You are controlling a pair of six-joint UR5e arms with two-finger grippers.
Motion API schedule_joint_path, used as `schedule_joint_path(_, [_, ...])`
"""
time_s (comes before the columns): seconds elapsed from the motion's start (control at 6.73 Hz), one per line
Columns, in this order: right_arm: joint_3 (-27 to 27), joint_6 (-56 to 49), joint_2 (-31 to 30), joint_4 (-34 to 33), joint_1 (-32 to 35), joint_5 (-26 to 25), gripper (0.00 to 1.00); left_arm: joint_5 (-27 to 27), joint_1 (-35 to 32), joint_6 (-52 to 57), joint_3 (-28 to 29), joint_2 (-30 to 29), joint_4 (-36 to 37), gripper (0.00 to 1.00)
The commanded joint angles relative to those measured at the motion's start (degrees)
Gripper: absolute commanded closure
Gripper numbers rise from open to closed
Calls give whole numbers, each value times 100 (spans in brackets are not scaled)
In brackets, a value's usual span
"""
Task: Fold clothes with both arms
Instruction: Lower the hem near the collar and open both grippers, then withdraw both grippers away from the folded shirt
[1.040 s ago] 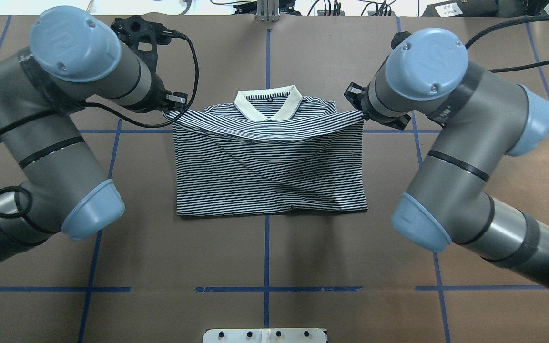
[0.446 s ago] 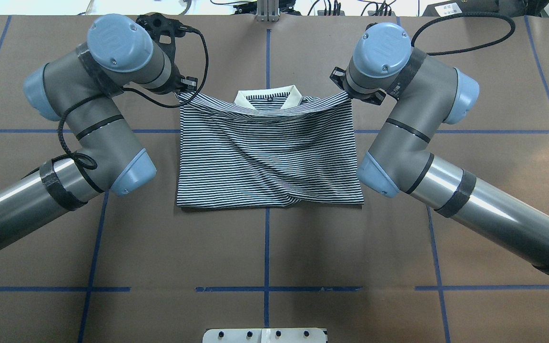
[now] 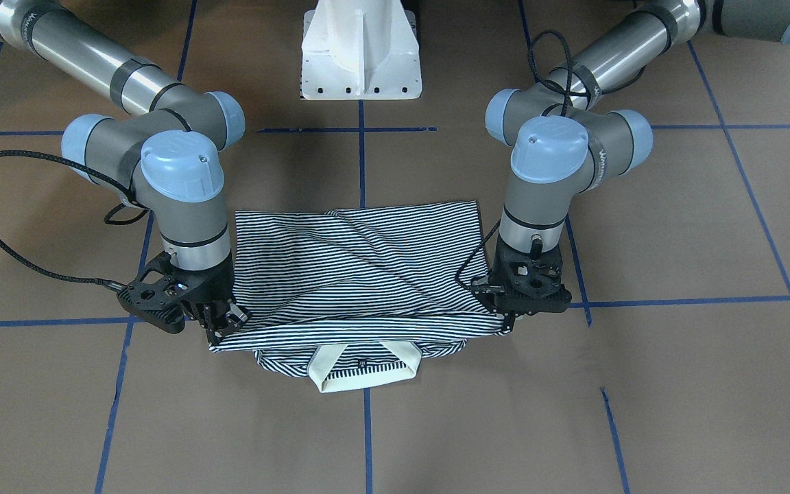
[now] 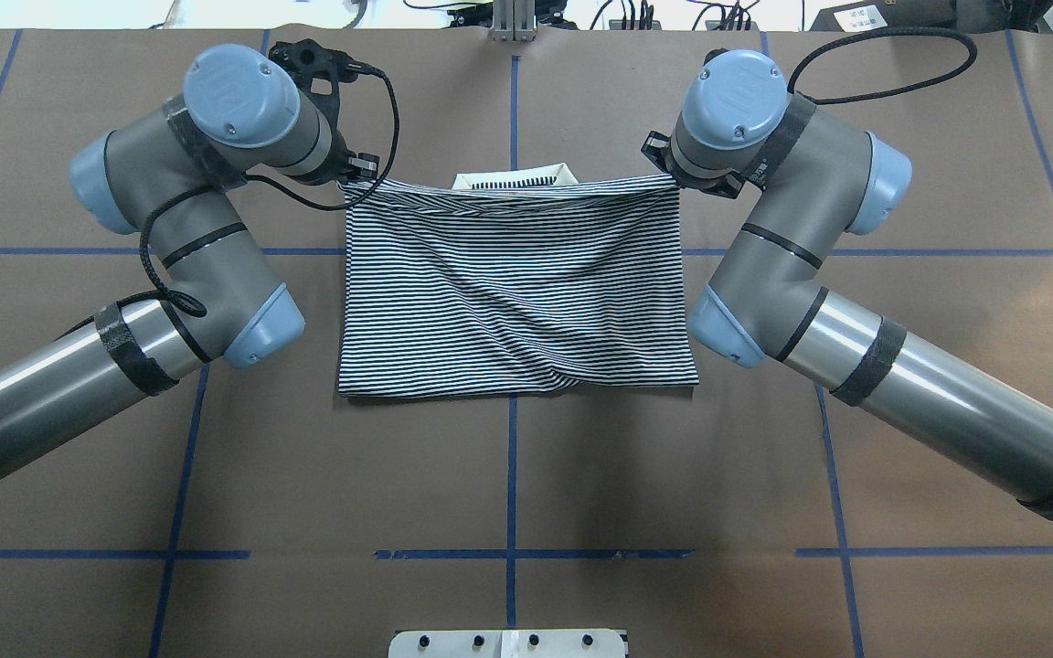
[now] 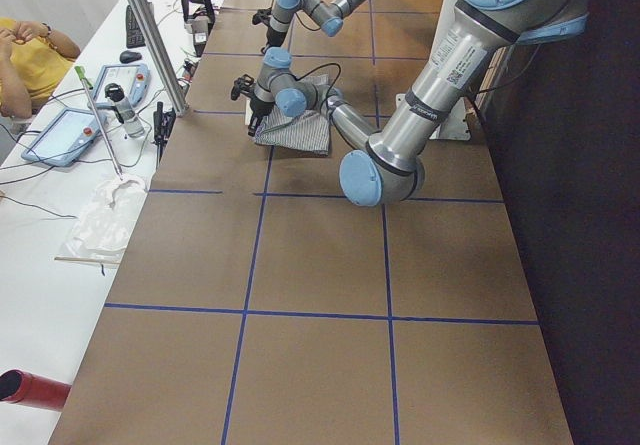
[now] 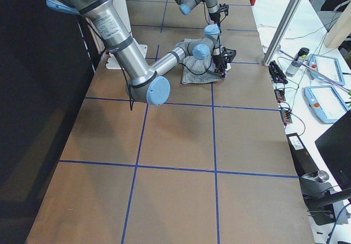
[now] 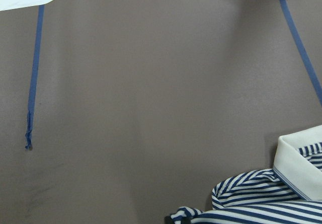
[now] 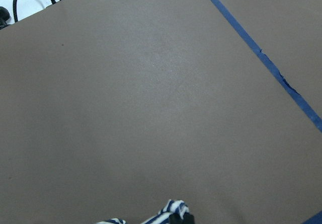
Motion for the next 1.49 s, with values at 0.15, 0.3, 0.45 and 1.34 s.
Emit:
schedule_joint_path(0.15, [50,-502,91,17,18,-1,0,-47,6,611,-166,251,-430,0])
schedule_joint_path(0.3, [129,-992,100,17,114,69,0,-64,-11,961,-367,375,-519,0])
schedule_joint_path(0.45, [165,-1475,31,43,281,418,0,-73,6,1025,-613,498,-520,0])
schedule_joint_path(1.34, [859,-1507,-383,26,361,545,0,-234,1242,-1580,-1890,2351,-1526,56])
